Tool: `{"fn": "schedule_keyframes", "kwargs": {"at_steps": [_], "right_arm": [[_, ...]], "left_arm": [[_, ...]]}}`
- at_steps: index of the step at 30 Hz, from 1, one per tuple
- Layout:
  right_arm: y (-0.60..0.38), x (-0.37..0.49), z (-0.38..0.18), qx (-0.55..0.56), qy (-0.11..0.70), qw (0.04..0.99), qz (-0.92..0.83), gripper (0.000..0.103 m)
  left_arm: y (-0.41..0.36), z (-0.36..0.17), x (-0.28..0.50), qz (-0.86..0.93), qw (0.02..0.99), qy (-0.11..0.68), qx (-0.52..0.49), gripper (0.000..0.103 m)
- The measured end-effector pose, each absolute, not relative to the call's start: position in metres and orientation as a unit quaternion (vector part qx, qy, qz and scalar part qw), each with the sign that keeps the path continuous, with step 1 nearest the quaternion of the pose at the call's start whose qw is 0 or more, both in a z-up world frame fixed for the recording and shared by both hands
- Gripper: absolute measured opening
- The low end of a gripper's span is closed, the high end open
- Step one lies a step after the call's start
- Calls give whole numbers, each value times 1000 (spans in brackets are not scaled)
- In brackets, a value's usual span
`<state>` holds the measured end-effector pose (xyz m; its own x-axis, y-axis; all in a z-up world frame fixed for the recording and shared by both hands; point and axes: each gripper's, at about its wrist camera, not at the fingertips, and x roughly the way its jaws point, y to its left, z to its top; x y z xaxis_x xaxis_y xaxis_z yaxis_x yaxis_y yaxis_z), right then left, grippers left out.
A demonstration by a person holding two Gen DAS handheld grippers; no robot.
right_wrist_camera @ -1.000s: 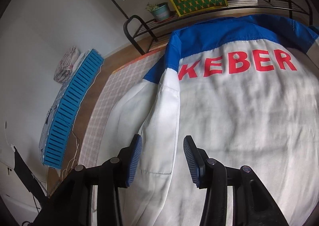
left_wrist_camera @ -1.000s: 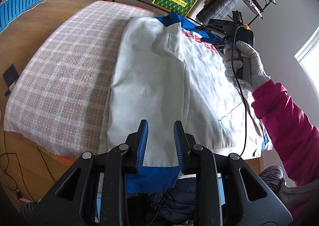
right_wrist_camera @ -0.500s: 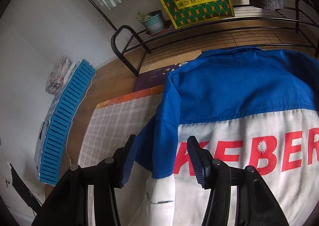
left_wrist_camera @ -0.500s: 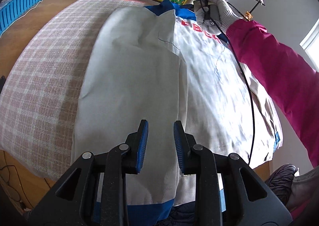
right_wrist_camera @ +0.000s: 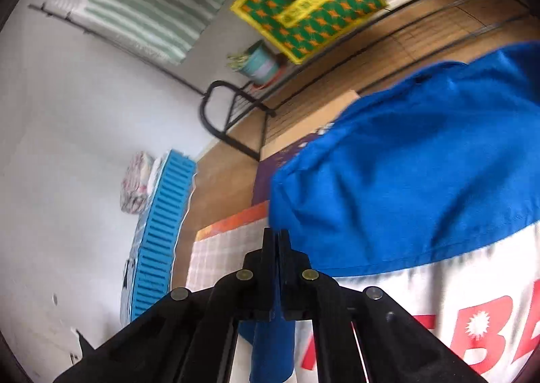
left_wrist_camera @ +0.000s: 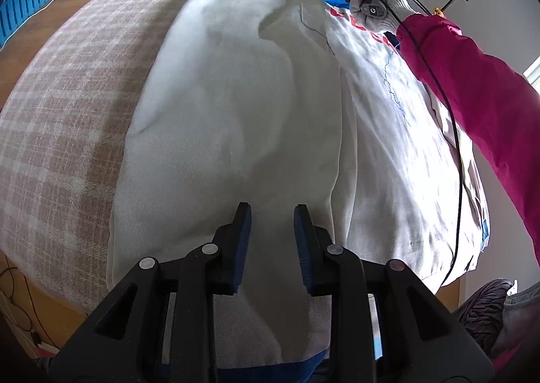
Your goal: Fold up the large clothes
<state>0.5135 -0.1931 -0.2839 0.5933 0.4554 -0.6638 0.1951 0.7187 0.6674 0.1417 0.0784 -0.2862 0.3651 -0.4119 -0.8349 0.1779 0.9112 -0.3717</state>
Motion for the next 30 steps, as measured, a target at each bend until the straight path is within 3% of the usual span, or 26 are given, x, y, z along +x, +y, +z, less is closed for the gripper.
{"fn": "schedule_keyframes", "kwargs": {"at_steps": [2, 4, 5, 6, 8, 9, 15, 22, 23, 26, 30], "right_arm": [[-196, 510, -288, 321, 464, 825, 39, 2], [-203, 505, -286, 342, 453, 821, 56, 5], [-207, 503, -284, 363, 445, 815, 74, 14], [-209, 502, -280, 379, 435, 812, 91, 33], [-205, 501, -267, 371, 419, 821, 109, 51], [-200, 503, -261, 359, 416, 827, 118, 54], [-164, 532, -250, 256, 456, 842, 130, 48], [-150, 562, -265, 254, 468, 837, 129, 41], [-147, 564, -267, 251, 470, 837, 130, 37], [-137, 566, -270, 226, 477, 838, 138, 1], [-180, 550, -259, 296, 414, 855, 104, 0]], "left_arm": [[78, -286, 142, -180, 818, 534, -111, 25], [79, -285, 141, -181, 818, 534, -115, 25], [79, -285, 142, -180, 818, 534, -117, 25], [80, -285, 140, -180, 817, 534, -119, 25], [82, -286, 139, -181, 818, 533, -118, 25], [82, -287, 138, -181, 819, 532, -116, 25], [76, -289, 142, -180, 828, 524, -89, 26], [73, -290, 146, -172, 833, 520, -85, 26], [74, -290, 147, -172, 834, 518, -83, 26], [74, -291, 150, -168, 837, 515, -80, 26], [72, -292, 151, -167, 839, 512, -75, 26]]}}
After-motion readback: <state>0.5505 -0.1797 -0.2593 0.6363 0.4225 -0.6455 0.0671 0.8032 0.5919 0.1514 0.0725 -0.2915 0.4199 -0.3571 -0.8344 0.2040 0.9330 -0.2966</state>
